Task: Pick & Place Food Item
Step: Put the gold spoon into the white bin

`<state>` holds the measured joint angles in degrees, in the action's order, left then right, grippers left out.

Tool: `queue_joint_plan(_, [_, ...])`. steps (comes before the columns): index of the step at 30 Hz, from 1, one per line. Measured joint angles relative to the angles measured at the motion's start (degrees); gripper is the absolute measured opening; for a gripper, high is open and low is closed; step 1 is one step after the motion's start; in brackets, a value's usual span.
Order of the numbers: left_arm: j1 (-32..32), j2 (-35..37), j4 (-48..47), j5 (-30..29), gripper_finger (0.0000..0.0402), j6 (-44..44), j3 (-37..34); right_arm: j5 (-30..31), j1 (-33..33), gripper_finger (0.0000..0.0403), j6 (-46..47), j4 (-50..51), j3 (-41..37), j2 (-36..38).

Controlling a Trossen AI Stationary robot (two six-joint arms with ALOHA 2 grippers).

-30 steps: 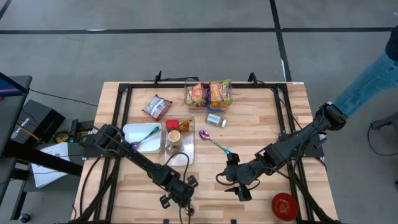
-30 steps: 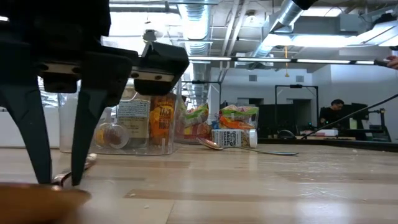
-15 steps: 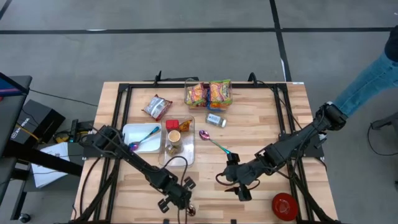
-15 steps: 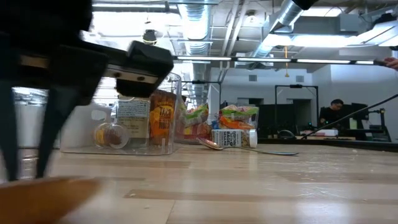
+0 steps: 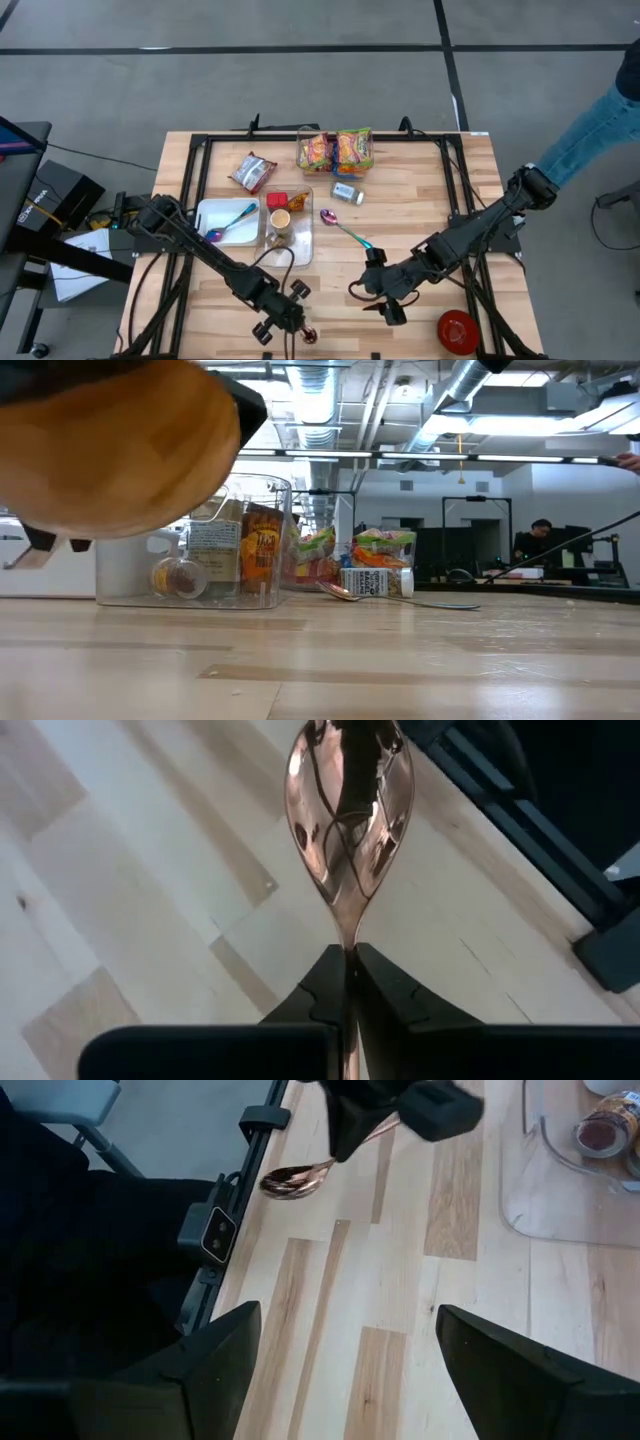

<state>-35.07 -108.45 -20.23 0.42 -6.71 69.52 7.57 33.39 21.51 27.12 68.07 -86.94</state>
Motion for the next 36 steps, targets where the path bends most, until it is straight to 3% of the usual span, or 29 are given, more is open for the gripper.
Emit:
queue_joint_plan(10, [-2.49,1.31,-3.68,0.11,0.0003,8.79,-4.07,0.00,0.39,0.0295,0.80,0.34,0.00,0.00])
queue_joint_plan(17, [-6.31,11.61,0.67,-0.46,0.0003,18.79,-13.71,-0.02,0.35,0.0295,0.82,0.74,0.00,0.00])
queue_joint_plan(27, [-11.48,34.19,1.12,-19.65,0.0003,34.73,-27.87,0.00,0.35,0.0295,0.73,0.70,0.00,0.00])
queue_joint_plan(31, [-11.93,41.78,1.27,-25.80,0.0002,35.36,-30.90,0.00,0.35,0.0295,0.60,0.73,0.00,0.00])
queue_joint_plan(36, [-11.10,48.05,1.19,-35.50,0.0003,29.99,-31.82,0.00,0.19,0.0295,0.45,0.72,0.00,0.00])
